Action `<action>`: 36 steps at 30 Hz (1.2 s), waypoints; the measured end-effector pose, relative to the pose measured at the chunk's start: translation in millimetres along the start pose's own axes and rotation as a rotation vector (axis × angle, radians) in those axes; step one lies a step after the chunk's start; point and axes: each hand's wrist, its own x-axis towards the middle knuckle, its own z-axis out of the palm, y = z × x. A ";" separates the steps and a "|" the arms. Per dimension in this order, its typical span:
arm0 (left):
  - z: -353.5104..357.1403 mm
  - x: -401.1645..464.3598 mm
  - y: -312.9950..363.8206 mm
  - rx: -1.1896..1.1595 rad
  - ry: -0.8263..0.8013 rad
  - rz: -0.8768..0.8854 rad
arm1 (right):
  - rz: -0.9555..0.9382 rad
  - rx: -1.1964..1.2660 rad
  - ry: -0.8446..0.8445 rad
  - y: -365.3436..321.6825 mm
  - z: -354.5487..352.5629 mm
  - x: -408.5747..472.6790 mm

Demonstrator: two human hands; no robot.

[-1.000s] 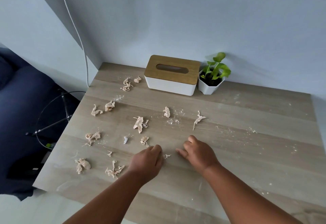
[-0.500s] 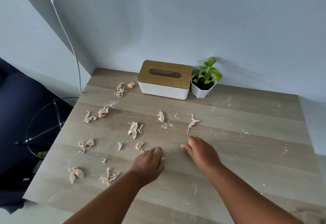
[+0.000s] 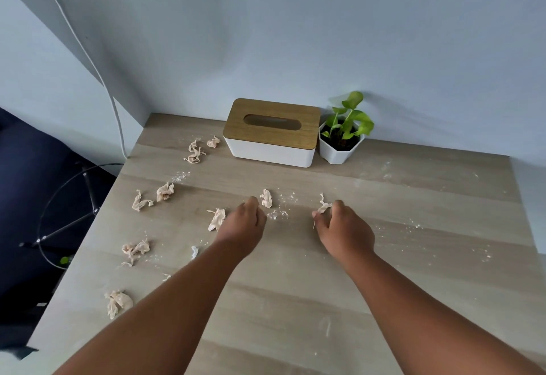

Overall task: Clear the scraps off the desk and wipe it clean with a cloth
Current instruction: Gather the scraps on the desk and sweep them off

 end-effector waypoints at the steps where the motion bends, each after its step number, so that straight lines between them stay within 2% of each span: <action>1: -0.7 6.1 -0.8 -0.002 0.009 -0.004 | 0.027 0.011 -0.004 -1.1 0.2 3.6; 6: 0.8 25.8 -7.7 0.089 -0.018 0.037 | 0.036 -0.026 0.024 -6.4 3.8 14.3; 13: 12.4 42.7 -6.8 0.273 -0.013 0.150 | -0.230 -0.189 0.195 -3.2 18.0 12.8; 18: 16.7 44.4 -4.5 0.383 0.007 0.166 | -0.341 -0.304 0.329 3.7 22.9 15.0; 21: 16.4 45.5 -0.5 0.441 0.036 0.199 | -0.373 -0.321 0.329 6.5 23.1 16.4; 25: 13.9 50.6 4.7 0.507 -0.005 0.192 | -0.413 -0.299 0.347 10.5 22.4 16.8; 28: 12.9 57.5 7.3 0.595 0.025 0.259 | -0.410 -0.296 0.306 10.2 20.5 17.6; 32: 13.8 62.5 8.0 0.704 -0.079 0.255 | -0.386 -0.268 0.224 8.4 14.5 18.0; 36: 1.2 50.2 10.7 0.523 -0.152 0.349 | -0.395 -0.194 0.181 10.6 7.2 13.4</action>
